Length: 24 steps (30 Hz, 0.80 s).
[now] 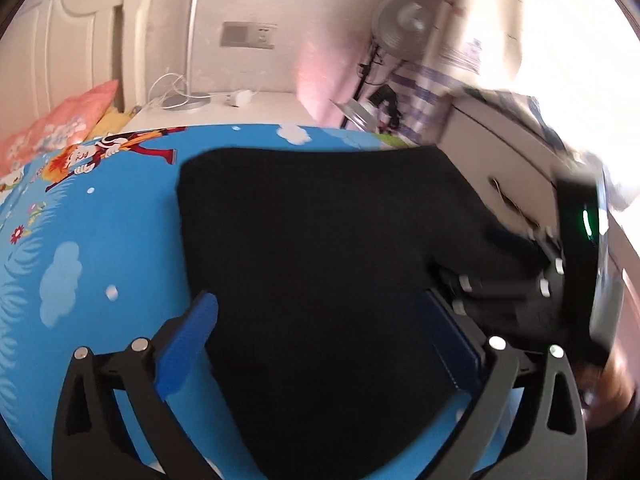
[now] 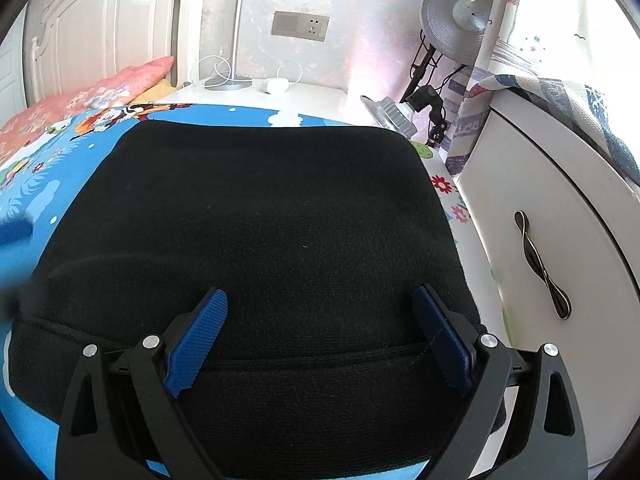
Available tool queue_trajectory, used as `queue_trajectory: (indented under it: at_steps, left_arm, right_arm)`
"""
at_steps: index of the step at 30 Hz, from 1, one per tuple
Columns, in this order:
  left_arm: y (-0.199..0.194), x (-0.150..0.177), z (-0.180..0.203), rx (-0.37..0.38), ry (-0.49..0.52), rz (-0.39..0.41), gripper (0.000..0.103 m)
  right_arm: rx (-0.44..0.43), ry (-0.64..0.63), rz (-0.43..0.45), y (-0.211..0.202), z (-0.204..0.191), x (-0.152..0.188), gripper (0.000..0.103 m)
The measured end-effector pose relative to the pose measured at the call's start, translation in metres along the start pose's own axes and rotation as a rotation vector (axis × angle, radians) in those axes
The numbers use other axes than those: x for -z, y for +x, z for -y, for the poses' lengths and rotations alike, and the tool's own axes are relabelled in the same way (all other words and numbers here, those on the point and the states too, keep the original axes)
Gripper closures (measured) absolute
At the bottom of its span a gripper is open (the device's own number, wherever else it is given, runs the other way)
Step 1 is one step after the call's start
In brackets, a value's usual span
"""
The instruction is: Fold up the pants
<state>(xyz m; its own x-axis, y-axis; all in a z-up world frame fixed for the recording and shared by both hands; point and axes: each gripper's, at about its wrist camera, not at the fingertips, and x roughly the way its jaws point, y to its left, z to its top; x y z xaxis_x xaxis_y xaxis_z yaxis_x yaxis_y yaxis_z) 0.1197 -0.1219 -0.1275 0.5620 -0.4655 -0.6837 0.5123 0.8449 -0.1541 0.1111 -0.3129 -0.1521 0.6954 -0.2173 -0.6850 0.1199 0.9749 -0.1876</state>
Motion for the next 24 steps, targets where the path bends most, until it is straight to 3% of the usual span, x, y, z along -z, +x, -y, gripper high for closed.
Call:
queue_trajectory:
  at_steps: [2,5,18,22,24]
  left_arm:
    - [0.013,0.016,0.007,-0.018,0.052,-0.065,0.002]
    - [0.013,0.025,0.001,-0.009,-0.020,-0.058,0.002]
    - [0.013,0.025,0.003,-0.047,0.010,-0.085,0.001]
    - [0.013,0.025,0.004,-0.051,0.015,-0.083,0.001]
    - [0.014,0.025,0.004,-0.053,0.018,-0.082,0.001]
  right_arm:
    - [0.005,0.007,0.001,-0.001,0.000,0.001,0.013]
    - [0.033,-0.001,0.008,-0.005,-0.005,0.001,0.013]
    - [0.042,0.077,0.000,-0.009,-0.002,-0.003,0.012]
    - [-0.015,0.181,0.029,-0.031,0.012,-0.008,0.012]
    - [0.020,0.207,0.046,-0.039,0.017,-0.011,0.012]
